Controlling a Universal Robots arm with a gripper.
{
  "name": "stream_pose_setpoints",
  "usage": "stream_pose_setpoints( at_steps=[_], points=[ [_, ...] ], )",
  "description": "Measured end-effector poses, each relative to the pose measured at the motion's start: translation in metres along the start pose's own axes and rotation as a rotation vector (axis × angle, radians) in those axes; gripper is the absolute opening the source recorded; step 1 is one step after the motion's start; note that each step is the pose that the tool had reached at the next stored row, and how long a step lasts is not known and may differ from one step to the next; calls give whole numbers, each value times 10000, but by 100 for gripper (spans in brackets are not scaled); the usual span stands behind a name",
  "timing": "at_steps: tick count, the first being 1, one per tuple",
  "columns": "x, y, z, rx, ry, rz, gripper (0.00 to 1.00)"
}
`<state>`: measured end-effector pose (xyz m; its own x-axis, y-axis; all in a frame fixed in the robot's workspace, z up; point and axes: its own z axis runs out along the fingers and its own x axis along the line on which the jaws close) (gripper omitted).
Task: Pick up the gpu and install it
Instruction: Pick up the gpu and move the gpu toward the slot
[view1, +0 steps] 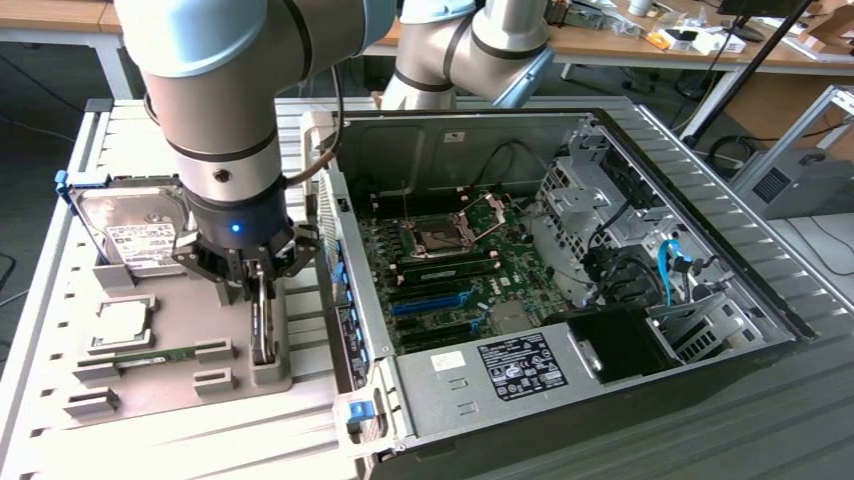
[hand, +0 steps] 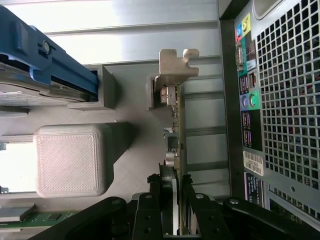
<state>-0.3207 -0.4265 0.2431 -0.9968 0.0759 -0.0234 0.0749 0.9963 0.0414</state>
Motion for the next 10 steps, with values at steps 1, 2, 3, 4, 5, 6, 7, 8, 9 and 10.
stream_pose_setpoints(
  at_steps=[1,2,3,4,5,6,7,8,9,10],
  points=[
    [0,0,-3,-1,0,0,27],
    [0,0,-8,0,0,0,27],
    [0,1,-12,0,0,0,27],
    [0,1,-16,0,-1,0,27],
    [-1,1,-18,-1,-1,0,27],
    [-1,1,-19,-2,-3,0,27],
    [-1,1,-22,-1,-1,0,27],
    [-1,1,-25,0,0,0,27],
    [-1,1,-28,0,0,0,27],
    [-1,1,-29,0,0,0,27]
  ],
)
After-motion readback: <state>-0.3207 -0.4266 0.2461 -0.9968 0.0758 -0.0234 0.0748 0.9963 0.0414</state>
